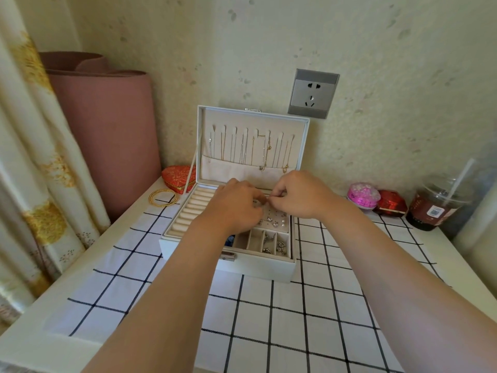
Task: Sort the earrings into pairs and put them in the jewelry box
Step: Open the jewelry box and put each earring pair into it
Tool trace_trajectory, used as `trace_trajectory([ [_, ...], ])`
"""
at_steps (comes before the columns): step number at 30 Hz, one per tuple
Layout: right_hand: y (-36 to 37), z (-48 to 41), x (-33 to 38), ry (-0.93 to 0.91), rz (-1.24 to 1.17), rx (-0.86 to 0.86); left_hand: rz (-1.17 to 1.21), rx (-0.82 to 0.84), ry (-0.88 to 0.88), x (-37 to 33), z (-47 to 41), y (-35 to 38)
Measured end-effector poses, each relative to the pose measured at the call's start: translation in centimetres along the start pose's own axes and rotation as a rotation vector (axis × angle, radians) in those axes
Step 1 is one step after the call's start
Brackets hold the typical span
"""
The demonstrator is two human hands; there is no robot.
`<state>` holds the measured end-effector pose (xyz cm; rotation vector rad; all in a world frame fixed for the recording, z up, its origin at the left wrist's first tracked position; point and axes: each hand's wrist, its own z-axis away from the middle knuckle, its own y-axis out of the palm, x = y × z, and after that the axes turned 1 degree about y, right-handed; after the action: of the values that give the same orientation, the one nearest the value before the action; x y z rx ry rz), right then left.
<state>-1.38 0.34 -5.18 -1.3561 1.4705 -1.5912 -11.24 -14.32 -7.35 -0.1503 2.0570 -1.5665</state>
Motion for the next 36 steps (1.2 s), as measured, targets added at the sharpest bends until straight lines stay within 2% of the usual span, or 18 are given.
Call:
trace_trajectory([
  [5, -0.3, 0.5, 0.3, 0.03, -0.026, 0.042, 0.017, 0.026, -0.006, -0.1, -0.1, -0.2],
  [10, -2.9, 2.8, 0.2, 0.056, -0.114, 0.01, 0.074, -0.06, 0.005, -1.0, 0.6, -0.9],
  [14, -5.4, 6.6, -0.9, 0.102, -0.119, 0.051, 0.137, -0.136, 0.091, -3.5, 2.0, -0.6],
  [18, -6.2, 11.0, -3.0, 0.172, -0.153, 0.072, 0.213, -0.137, 0.187, -7.2, 3.2, 0.4],
  [23, -5.4, 17.5, -6.9, 0.289, -0.121, 0.116, 0.291, 0.031, 0.235, -12.9, 4.7, 2.2],
  [29, -5.4, 22.1, -9.6, 0.43, -0.088, 0.239, 0.19, 0.285, 0.278, -18.4, 5.9, 6.1],
  [36, -5.3, 23.3, -11.3, 0.493, -0.072, 0.378, 0.142, 0.384, 0.255, -21.6, 5.7, 9.6],
])
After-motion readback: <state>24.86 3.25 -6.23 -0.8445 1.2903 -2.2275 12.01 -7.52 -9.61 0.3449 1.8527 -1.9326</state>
